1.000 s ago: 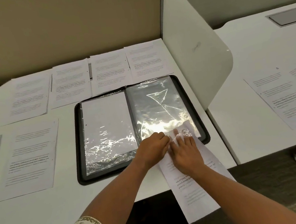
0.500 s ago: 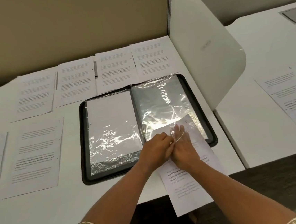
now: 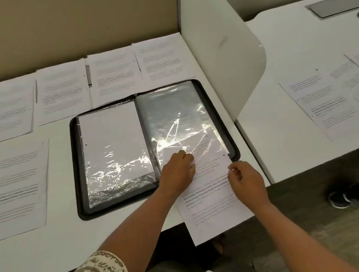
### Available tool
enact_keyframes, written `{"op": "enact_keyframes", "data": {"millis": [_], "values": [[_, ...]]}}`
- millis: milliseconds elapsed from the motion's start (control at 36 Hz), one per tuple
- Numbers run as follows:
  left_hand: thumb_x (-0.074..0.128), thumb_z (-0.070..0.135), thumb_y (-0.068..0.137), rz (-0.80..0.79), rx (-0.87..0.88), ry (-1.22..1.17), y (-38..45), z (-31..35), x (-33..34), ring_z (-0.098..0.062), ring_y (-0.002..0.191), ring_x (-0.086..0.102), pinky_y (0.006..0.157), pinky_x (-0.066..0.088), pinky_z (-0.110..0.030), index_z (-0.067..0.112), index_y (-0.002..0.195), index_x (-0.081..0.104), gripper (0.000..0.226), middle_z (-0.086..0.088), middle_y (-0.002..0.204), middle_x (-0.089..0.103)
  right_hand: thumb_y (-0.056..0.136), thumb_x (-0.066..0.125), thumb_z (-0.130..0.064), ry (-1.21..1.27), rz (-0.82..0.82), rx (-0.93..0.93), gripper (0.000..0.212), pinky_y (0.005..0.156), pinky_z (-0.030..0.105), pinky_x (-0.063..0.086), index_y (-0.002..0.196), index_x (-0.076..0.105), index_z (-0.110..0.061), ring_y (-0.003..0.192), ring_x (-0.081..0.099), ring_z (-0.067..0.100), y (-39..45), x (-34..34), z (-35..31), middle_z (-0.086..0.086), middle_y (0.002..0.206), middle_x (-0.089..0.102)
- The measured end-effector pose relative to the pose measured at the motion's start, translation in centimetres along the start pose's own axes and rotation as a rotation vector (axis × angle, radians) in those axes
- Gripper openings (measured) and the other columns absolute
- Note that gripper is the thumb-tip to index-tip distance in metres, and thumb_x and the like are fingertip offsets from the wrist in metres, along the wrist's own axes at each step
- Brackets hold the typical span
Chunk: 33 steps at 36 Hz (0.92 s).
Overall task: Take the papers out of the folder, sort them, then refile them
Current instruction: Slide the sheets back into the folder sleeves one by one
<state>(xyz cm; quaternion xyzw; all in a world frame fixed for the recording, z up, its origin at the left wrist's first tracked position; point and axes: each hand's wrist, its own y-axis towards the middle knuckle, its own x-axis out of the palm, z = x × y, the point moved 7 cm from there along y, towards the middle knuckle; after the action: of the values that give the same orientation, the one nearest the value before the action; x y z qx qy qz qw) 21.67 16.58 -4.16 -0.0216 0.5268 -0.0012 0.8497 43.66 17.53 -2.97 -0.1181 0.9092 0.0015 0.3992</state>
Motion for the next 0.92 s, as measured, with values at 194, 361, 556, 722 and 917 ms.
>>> {"op": "enact_keyframes", "data": {"millis": [194, 361, 556, 722, 917], "values": [[0.051, 0.028, 0.099, 0.024, -0.091, -0.004, 0.0, 0.5, 0.6, -0.022, 0.098, 0.051, 0.069, 0.044, -0.032, 0.012, 0.118, 0.059, 0.026, -0.005, 0.109, 0.055, 0.094, 0.068, -0.033, 0.203, 0.123, 0.336, 0.028, 0.077, 0.019, 0.048, 0.117, 0.056, -0.023, 0.099, 0.058, 0.009, -4.7, -1.3, 5.2, -0.006, 0.108, 0.057], [0.052, 0.027, 0.098, 0.050, -0.104, 0.013, 0.0, 0.4, 0.7, -0.024, 0.098, 0.052, 0.069, 0.047, -0.036, 0.010, 0.117, 0.061, 0.026, -0.006, 0.107, 0.055, 0.092, 0.069, -0.041, 0.632, 0.245, 0.689, 0.036, 0.078, 0.028, 0.050, 0.115, 0.059, -0.016, 0.100, 0.062, 0.017, -8.7, -0.4, 7.9, 0.003, 0.108, 0.064], [0.053, 0.024, 0.098, 0.086, -0.103, 0.025, -0.1, 0.8, 0.5, -0.025, 0.093, 0.053, 0.064, 0.040, -0.034, 0.009, 0.109, 0.064, 0.021, -0.007, 0.102, 0.057, 0.081, 0.078, -0.025, 1.207, -0.266, 0.927, 0.047, 0.080, 0.037, 0.057, 0.121, 0.061, -0.006, 0.098, 0.070, 0.028, -12.4, 5.0, 7.0, 0.015, 0.115, 0.073], [0.052, 0.023, 0.100, 0.122, -0.087, 0.019, -0.2, 0.8, -0.1, -0.022, 0.088, 0.052, 0.063, 0.045, -0.035, 0.009, 0.100, 0.064, 0.018, -0.005, 0.098, 0.057, 0.089, 0.070, -0.009, 1.245, -0.349, 0.897, 0.042, 0.076, 0.033, 0.059, 0.129, 0.059, -0.009, 0.094, 0.074, 0.023, -12.7, 6.7, 4.5, 0.013, 0.117, 0.073], [0.055, 0.022, 0.099, 0.151, -0.057, 0.016, -0.3, 1.3, -1.0, -0.021, 0.088, 0.052, 0.064, 0.044, -0.033, 0.010, 0.097, 0.066, 0.016, -0.004, 0.097, 0.059, 0.091, 0.069, -0.004, 1.253, -0.295, 0.888, 0.040, 0.072, 0.030, 0.061, 0.130, 0.060, -0.010, 0.096, 0.073, 0.024, -11.9, 6.9, 2.9, 0.013, 0.117, 0.073]]}}
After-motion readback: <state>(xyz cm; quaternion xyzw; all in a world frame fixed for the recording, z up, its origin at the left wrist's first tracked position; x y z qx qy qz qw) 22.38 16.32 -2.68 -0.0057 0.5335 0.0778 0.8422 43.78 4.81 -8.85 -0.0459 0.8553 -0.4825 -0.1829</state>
